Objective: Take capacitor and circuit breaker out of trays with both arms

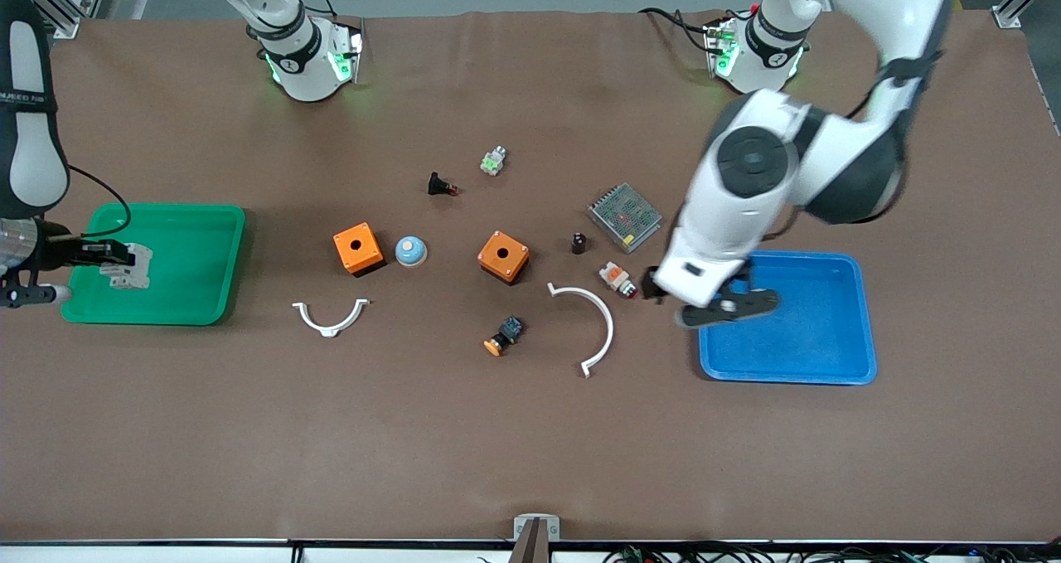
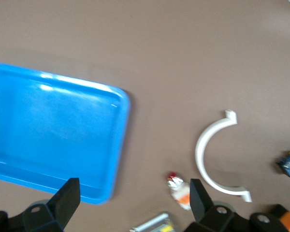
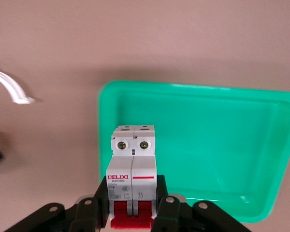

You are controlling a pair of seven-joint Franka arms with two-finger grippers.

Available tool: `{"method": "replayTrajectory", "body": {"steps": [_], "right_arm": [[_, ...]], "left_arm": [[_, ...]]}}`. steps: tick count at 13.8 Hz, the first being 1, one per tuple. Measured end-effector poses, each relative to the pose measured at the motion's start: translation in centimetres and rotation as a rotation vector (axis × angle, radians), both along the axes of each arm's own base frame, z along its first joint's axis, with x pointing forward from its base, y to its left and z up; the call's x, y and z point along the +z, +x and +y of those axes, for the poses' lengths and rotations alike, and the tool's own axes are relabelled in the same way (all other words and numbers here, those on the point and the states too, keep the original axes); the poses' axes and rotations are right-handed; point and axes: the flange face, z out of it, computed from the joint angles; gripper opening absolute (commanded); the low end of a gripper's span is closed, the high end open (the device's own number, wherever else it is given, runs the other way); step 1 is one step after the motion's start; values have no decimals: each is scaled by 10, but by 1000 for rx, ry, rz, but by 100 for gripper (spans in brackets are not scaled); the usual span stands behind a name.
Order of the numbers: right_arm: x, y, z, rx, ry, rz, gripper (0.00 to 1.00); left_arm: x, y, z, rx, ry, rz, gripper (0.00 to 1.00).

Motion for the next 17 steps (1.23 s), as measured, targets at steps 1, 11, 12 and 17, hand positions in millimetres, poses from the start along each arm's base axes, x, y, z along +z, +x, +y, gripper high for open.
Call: {"method": "replayTrajectory", "body": {"steps": [1, 11, 12, 17], "right_arm": [[4, 9, 32, -17, -8, -1, 25], [-2, 40, 307, -159, 53, -41, 25], [-15, 42, 320, -155, 67, -44, 25], [-85, 45, 362, -117, 59, -43, 25]], "left_arm": [[18, 2, 23, -13, 13, -4, 100], [126, -17, 167, -100, -1, 17, 100], [135, -23, 186, -106, -15, 34, 100], [159, -67, 214, -106, -82, 93, 100]]}}
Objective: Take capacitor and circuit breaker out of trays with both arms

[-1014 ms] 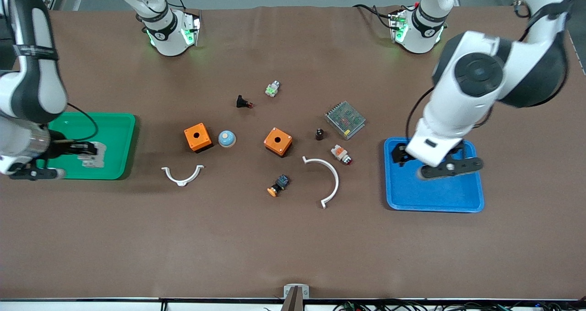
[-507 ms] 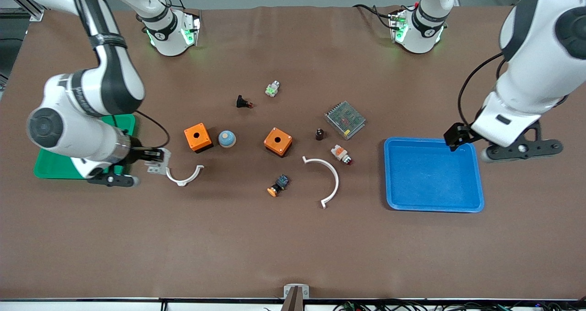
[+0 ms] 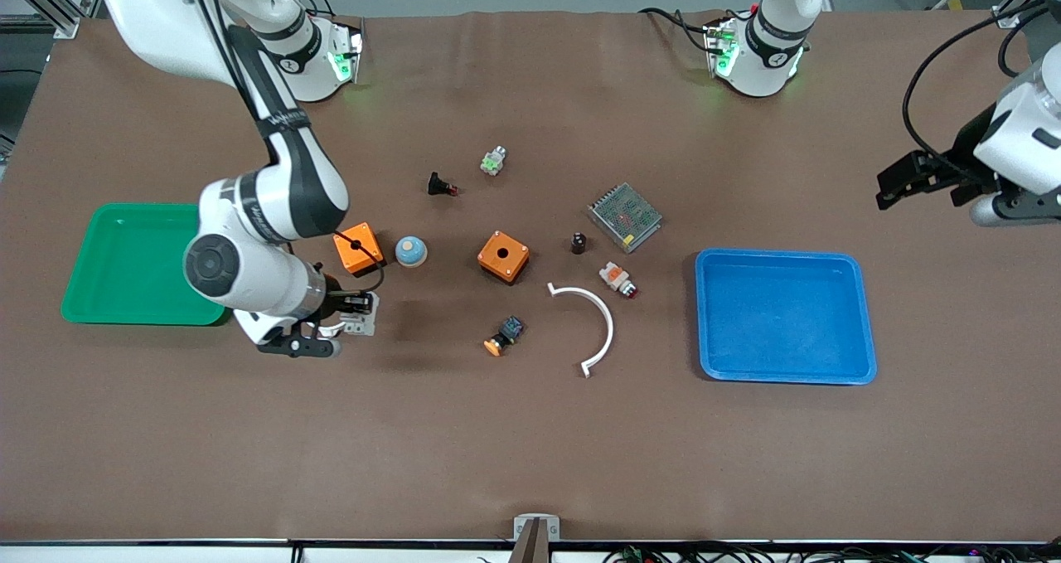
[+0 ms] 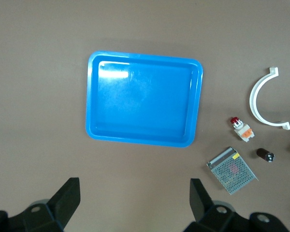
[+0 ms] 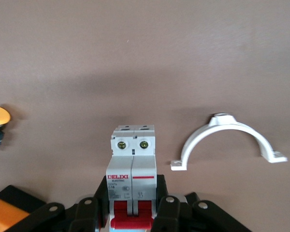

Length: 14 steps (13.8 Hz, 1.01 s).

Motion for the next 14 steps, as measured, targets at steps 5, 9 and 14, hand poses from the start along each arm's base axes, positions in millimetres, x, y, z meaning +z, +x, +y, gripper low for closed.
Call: {"method": "replayTrajectory", "body": {"steps": [5, 9, 14], "right_arm": [[-42, -10, 26, 9, -23, 48, 25], [-62, -15, 37, 10, -33, 57, 26], [-69, -13, 35, 2, -39, 61, 100]], "left_arm": [[4, -18, -2, -2, -2, 0, 100], [2, -18, -4, -6, -4, 4, 100], [1, -19, -7, -11, -4, 6, 100]]}}
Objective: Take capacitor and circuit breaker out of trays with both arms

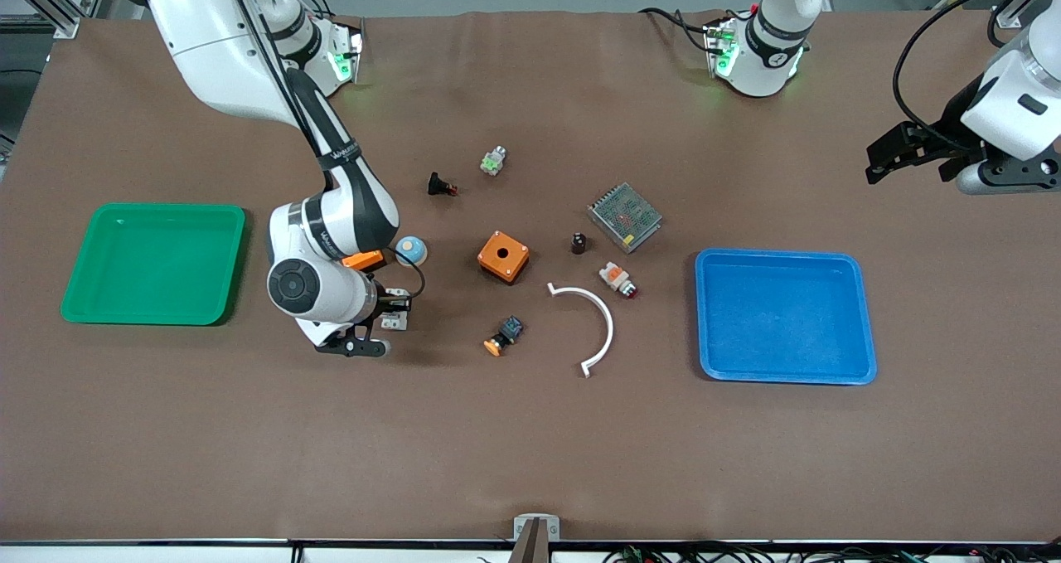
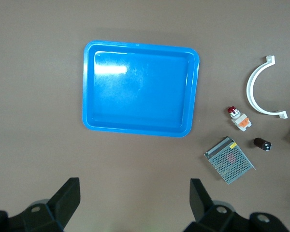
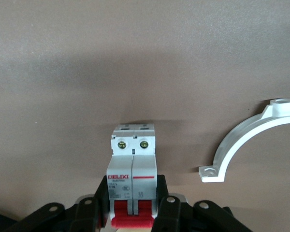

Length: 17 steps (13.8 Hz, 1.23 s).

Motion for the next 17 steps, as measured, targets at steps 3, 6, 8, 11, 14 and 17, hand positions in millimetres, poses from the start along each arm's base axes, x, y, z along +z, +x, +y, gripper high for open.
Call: {"method": "replayTrajectory", "body": {"steps": [3, 6, 8, 11, 14, 17], "right_arm": [[9, 4, -1, -2, -1, 1, 100], [74, -1, -9, 7, -4, 63, 100], [144, -13, -31, -3, 1, 90, 100], [232, -41, -99, -55, -20, 83, 100], [268, -69, -159, -41, -48, 41, 100], [281, -77, -232, 8, -15, 10, 100]], "left_arm": [[0, 0, -1, -2, 0, 0, 100], [1, -1, -2, -5, 0, -1, 100], [2, -2, -10, -17, 1, -3, 100], [4, -4, -15, -26, 1, -7, 100], [4, -4, -16, -26, 1, -8, 100], [4, -5, -15, -26, 3, 2, 100]]}}
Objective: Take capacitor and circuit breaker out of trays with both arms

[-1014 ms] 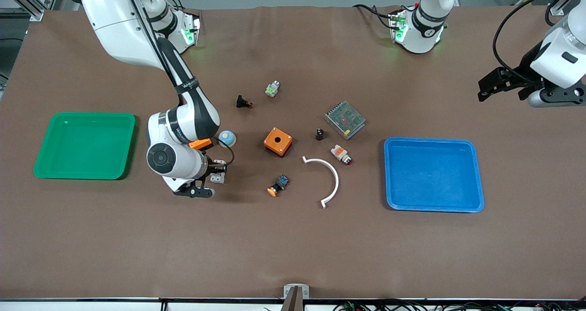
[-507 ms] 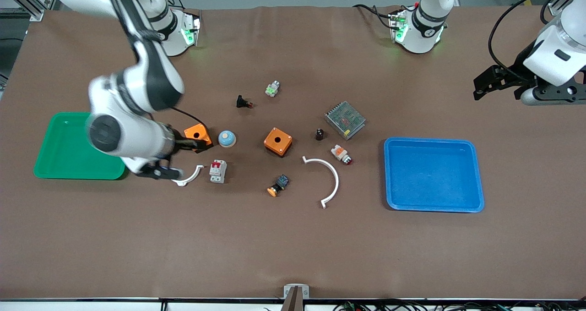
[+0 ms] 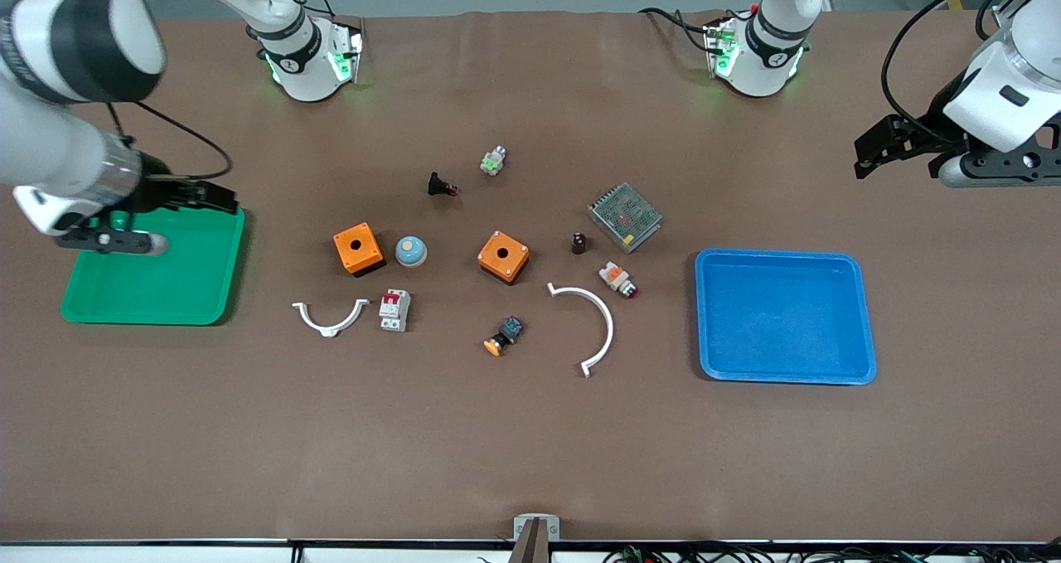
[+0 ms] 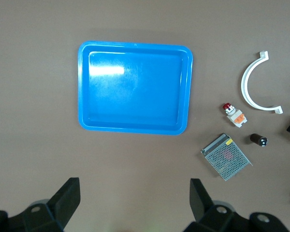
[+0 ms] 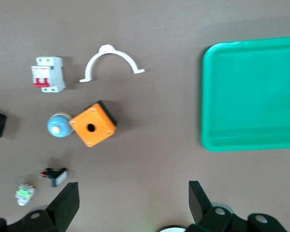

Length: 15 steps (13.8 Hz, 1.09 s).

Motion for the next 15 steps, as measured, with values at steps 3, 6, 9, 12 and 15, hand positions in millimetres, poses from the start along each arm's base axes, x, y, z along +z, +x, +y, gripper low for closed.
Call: {"method": "replayTrajectory", "body": {"steps": [3, 6, 9, 12, 15], "right_arm": [[17, -5, -40, -3, 11, -33, 100], [69, -8, -44, -3, 8, -80, 100], [117, -12, -43, 1, 4, -126, 100], [133, -10, -42, 2, 2, -156, 100], [146, -10, -42, 2, -1, -185, 100]], "left_arm": [[0, 0, 0, -2, 0, 2, 100], [0, 0, 1, -9, 4, 1, 100], [4, 0, 2, -12, 10, -7, 100], [9, -1, 2, -11, 9, -14, 100], [11, -1, 5, -10, 26, -17, 100]]}}
